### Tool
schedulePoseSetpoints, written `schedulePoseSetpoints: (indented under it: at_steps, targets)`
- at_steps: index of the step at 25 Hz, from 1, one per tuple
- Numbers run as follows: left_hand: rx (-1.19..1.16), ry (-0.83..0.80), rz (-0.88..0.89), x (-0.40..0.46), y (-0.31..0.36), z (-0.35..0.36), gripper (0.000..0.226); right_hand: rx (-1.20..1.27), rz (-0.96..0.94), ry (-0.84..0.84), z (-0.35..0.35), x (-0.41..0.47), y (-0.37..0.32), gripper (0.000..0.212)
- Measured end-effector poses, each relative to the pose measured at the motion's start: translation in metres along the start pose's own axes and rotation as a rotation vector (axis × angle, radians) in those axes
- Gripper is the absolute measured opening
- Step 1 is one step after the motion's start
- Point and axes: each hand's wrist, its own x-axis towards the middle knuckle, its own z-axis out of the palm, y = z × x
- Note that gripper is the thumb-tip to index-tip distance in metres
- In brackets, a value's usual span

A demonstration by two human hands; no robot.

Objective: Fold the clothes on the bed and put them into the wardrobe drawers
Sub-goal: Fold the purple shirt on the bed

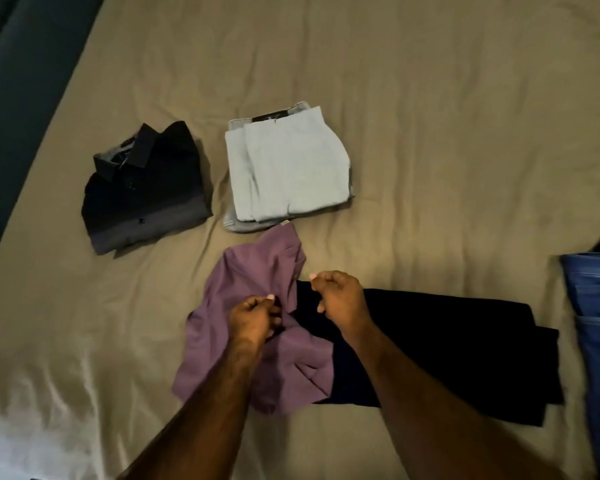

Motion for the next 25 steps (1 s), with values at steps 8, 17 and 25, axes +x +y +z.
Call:
schedulePoseSetpoints:
  at_steps: [8,17,25]
  targets:
    - [-0.176,-0.294,-0.140,0.052,0.026,-0.061,0.057,-0.387,-0.250,0.183,0.076,0.030,-0.037,0.013]
    - [-0.319,-0.411,-0.218,0.083,0.048,-0.103,0.088,-0.432,-0.447,-0.507,0.069,-0.042,0.000,0.045]
    - [0.329,0.149,0.234,0.082,-0.003,-0.130,0.030,-1.167,-0.577,-0.391,0.076,-0.087,0.084,0.050]
